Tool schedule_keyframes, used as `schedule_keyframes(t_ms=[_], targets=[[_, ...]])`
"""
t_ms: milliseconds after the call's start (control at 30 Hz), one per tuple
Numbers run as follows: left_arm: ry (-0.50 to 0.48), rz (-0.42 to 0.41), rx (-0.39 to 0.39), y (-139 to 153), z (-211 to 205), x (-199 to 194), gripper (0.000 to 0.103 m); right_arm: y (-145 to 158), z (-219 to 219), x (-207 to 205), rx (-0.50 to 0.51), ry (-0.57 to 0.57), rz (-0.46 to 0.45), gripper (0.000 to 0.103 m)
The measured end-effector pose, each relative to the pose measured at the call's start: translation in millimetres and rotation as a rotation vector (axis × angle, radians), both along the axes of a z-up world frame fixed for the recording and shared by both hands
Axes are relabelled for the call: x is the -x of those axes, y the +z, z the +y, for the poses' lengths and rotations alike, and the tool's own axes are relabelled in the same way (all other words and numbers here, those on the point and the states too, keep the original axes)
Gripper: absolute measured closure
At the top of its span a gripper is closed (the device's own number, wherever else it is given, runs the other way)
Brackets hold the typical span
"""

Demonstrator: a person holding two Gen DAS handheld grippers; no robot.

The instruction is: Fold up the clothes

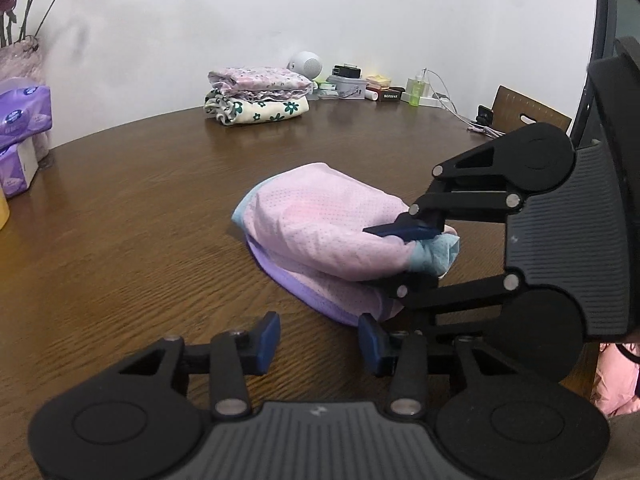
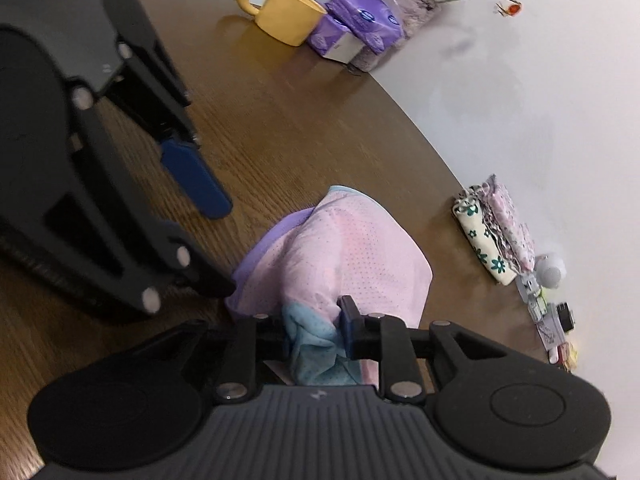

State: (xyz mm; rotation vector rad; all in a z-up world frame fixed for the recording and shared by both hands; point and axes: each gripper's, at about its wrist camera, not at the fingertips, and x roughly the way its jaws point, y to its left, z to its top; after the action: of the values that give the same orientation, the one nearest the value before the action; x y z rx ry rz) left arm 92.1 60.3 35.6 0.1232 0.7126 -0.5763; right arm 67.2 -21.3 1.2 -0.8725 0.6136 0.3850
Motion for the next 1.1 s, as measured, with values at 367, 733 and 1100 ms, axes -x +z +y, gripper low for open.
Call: schedule_keyframes(t_ms=[367,733,1100], targets=[[0.049,0.017,0.037,0.6,12.3,2.3,0.05,5.9,-9.7,-3.1,-0.073,-0.019,0.006,0.057],[0.102,0.003,0.119,18.8,25.2,11.0,0.045,49.5,-85.6,18.0,-0.538,-0.063,0.152,0.027],[0.036,-0.103,-0.036,18.1,-42.1,25.3,0.049,26.4,-150.1,11.7,-0.634,-0.242,0.15,0.041]])
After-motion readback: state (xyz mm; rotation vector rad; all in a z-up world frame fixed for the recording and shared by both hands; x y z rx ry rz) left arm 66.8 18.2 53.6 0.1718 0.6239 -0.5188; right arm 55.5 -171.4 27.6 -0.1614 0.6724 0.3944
